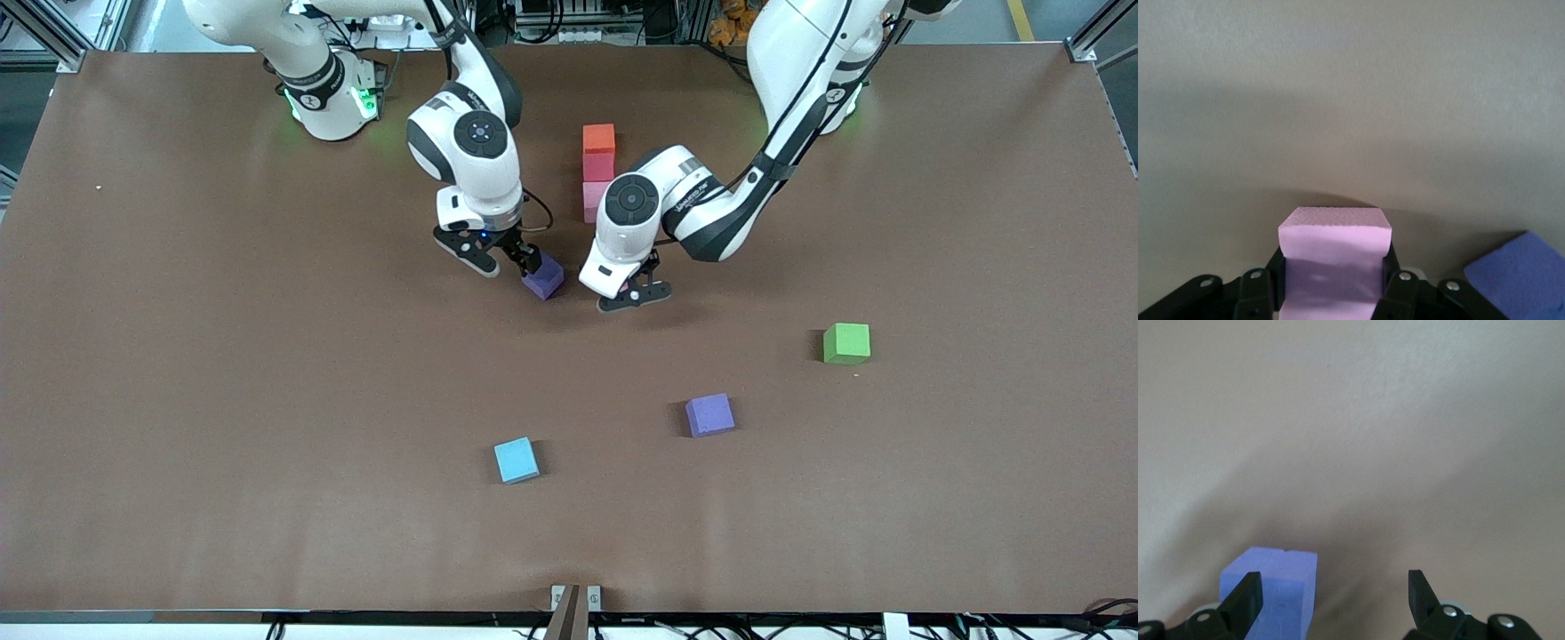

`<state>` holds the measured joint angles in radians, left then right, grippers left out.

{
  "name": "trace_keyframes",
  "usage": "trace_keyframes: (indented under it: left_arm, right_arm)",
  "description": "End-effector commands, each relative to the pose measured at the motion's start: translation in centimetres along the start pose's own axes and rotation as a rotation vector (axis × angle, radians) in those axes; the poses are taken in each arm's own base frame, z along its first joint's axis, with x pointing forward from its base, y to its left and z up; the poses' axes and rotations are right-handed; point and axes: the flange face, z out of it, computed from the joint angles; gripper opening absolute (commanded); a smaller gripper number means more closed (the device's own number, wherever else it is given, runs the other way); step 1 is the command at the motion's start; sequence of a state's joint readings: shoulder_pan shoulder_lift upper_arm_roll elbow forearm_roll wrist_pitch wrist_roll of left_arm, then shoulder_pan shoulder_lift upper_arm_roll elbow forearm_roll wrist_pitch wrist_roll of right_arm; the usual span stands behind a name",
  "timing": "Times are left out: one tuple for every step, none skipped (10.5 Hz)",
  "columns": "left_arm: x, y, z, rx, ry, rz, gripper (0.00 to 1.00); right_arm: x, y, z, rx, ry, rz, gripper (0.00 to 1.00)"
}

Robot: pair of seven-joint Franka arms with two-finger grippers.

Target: Arrange blocks into number 1

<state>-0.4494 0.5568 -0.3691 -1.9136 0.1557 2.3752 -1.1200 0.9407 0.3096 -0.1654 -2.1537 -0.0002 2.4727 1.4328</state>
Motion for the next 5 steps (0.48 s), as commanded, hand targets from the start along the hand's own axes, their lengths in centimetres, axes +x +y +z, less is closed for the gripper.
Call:
trace_keyframes:
  left_arm:
    - [-2.6,-1.0,-1.6,-0.024,0.015,0.006,0.0]
    - [-3.3,-0.9,-1.6,-0.023,0.013,0.015,0.0]
    - [-3.9,-0.5,-1.9,-0.028,0.011,0.022,0.0]
    - [-4.5,-0.2,-1.9,-0.031,0.01,0.029,0.0]
    - [-4.7,-0.1,-1.9,-0.03,0.02,0.044,0.0]
  right_arm:
    - [1.4,1.6,-1.3,0.007,-0.004,0.035,0.97]
    - [2.2,2.1,-1.3,0.005,-0.007,0.054,0.97]
    - [2.4,2.4,-1.3,0.003,-0.008,0.06,0.97]
    - [2.8,2.6,-1.6,0.008,-0.009,0.068,0.97]
    - [2.9,2.7,-1.9,0.014,-0.01,0.075,0.97]
